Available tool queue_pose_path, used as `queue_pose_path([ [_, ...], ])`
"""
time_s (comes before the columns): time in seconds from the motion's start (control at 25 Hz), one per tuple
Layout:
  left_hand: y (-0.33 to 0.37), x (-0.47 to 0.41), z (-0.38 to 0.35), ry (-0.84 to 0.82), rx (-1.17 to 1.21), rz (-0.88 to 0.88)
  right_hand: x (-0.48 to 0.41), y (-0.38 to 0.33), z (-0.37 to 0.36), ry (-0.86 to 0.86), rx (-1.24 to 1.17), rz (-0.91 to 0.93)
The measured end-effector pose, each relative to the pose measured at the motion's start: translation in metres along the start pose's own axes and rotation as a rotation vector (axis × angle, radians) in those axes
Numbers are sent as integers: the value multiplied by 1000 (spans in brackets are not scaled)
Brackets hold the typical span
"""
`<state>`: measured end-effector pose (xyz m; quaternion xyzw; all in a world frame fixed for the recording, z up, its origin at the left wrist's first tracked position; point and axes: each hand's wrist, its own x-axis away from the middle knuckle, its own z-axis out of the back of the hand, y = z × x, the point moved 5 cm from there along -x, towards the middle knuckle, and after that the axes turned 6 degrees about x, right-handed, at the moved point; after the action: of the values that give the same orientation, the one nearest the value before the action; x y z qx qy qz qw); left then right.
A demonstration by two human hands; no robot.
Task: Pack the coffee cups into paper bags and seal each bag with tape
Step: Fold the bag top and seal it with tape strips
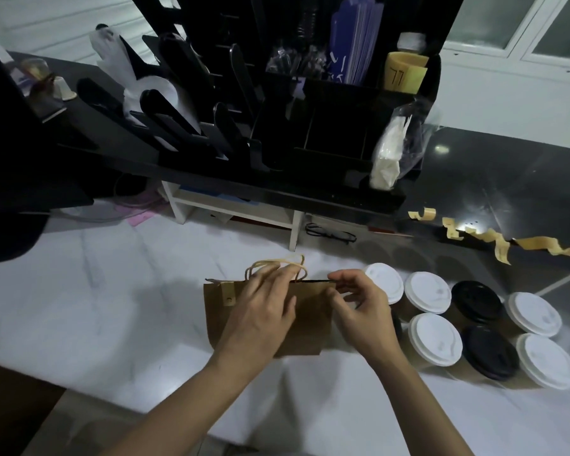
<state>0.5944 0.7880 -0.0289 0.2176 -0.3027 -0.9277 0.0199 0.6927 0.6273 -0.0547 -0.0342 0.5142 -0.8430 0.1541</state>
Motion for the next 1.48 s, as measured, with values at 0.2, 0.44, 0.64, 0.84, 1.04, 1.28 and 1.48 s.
queue_pose_path([
  [0.2, -3, -17, -11, -3, 88, 189, -9, 2, 8, -93, 17, -26],
  [0.44, 1, -28, -14, 45, 108, 239, -27, 10, 32, -22, -178, -128],
  [0.64, 1, -26, -17, 57, 83, 255, -73, 39, 79, 115, -730, -710],
  [0.84, -2, -25, -20, 55, 62, 264, -103, 32, 89, 137, -932, -808],
  [1.04, -4, -23, -21, 52, 40, 246, -111, 24, 90, 169, -856, -845],
  [1.28, -5, -25, -22, 34, 52, 210, -109, 20, 97, 188, -734, -791],
  [1.48, -4, -25, -20, 27, 55, 221, -89, 4, 83, 71, -633, -695],
])
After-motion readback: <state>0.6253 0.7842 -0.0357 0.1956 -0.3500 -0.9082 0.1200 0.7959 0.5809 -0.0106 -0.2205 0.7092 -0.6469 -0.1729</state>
